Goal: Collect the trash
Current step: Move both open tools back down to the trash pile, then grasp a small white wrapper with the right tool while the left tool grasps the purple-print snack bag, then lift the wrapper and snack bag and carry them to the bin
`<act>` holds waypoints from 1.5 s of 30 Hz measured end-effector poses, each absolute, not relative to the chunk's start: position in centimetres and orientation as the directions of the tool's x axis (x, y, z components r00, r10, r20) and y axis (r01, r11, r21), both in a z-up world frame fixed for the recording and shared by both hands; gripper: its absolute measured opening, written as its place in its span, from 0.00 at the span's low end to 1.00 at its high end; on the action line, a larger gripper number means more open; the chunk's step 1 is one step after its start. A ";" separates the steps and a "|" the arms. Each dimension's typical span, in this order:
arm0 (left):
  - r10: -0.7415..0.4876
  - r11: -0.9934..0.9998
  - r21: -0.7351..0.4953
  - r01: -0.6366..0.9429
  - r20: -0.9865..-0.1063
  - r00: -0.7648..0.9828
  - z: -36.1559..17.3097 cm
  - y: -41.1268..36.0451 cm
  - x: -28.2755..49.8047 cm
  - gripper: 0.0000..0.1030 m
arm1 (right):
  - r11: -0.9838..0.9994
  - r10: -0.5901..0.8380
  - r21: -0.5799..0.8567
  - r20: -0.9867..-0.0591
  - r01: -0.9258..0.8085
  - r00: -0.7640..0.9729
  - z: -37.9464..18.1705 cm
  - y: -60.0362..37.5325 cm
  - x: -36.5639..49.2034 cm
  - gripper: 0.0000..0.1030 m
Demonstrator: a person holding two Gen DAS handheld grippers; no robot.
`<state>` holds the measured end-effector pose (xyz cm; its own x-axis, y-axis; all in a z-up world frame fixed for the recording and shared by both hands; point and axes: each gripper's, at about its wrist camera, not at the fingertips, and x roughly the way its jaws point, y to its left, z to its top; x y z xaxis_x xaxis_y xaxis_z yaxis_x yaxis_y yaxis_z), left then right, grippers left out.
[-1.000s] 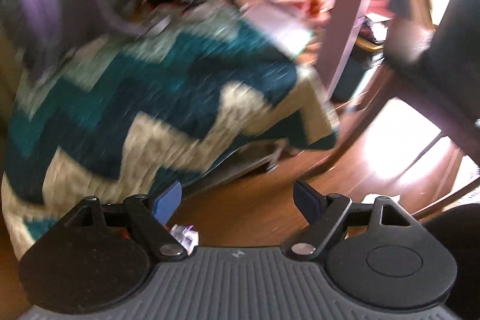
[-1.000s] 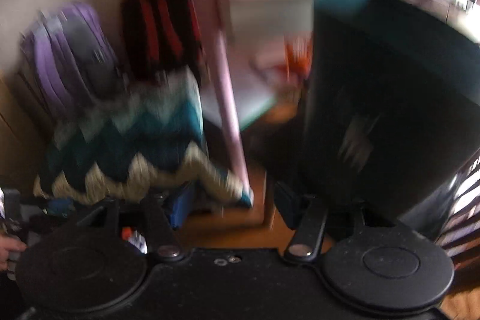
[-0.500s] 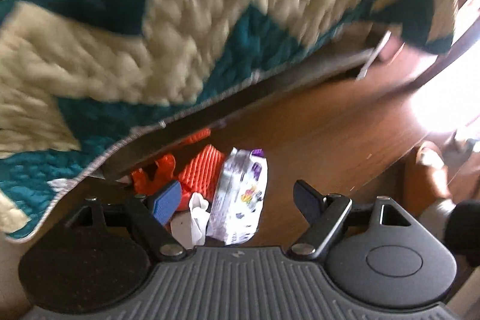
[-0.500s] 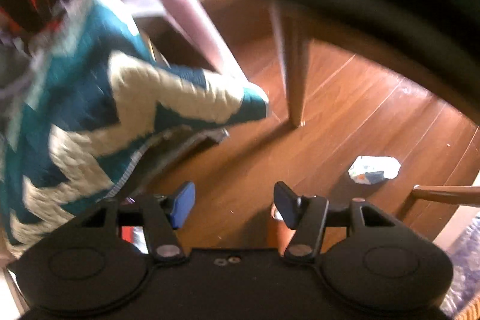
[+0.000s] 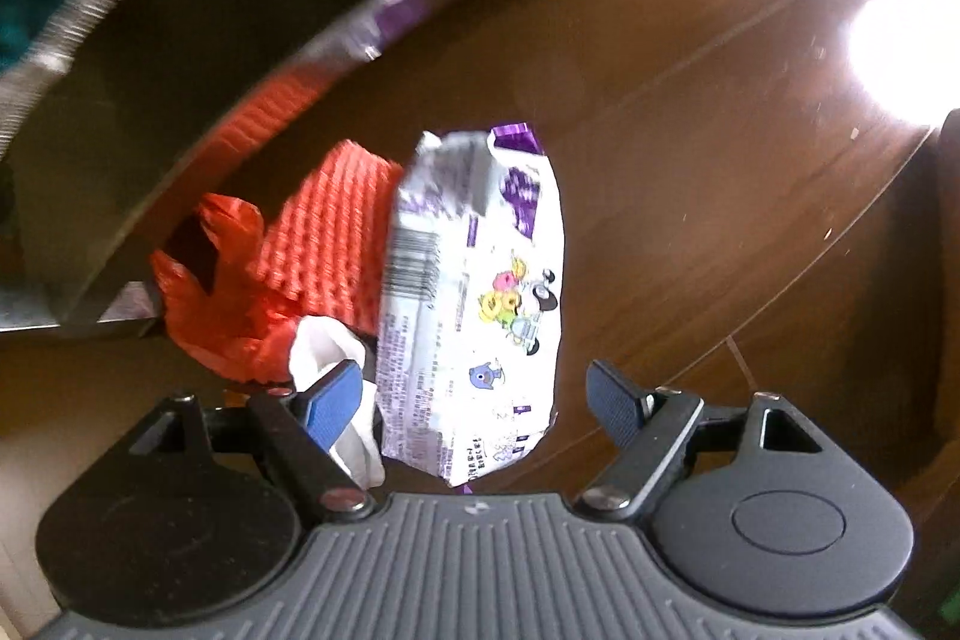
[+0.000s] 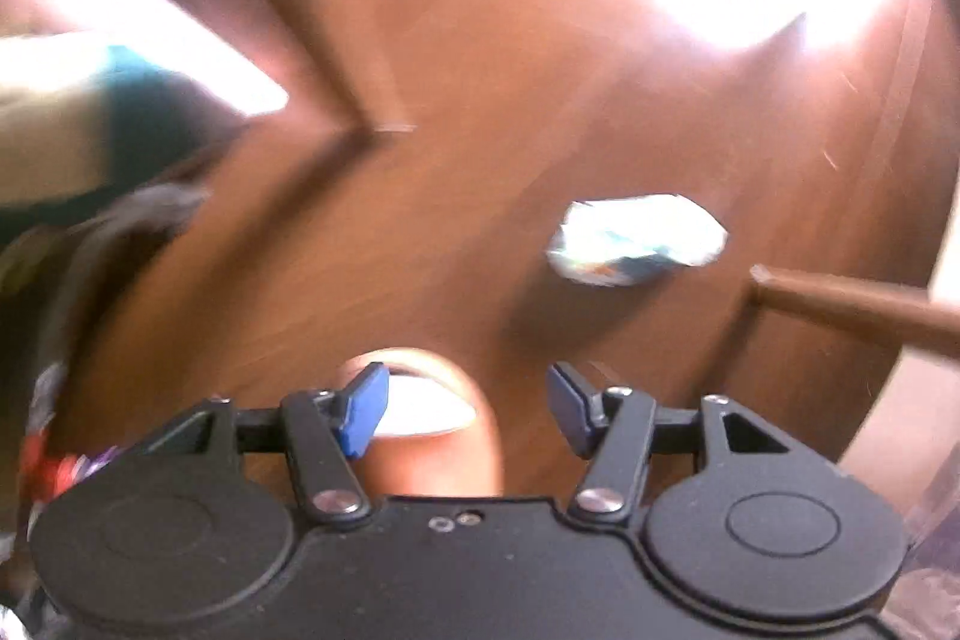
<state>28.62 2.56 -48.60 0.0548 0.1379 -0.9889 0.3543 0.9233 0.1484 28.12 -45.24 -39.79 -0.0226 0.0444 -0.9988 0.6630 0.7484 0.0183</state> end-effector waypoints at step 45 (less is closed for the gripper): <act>0.129 0.964 0.146 0.220 -0.988 0.090 -43.3 -0.3 28.1 0.15 | 0.693 0.014 0.179 -0.972 0.698 0.236 -42.7 -49.7 23.5 0.01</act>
<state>28.13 -0.27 -43.30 0.0899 0.1290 -0.9876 0.2205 0.9644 0.1461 23.50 -49.72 -42.70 0.2356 0.0139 -0.9717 0.6982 0.6931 0.1792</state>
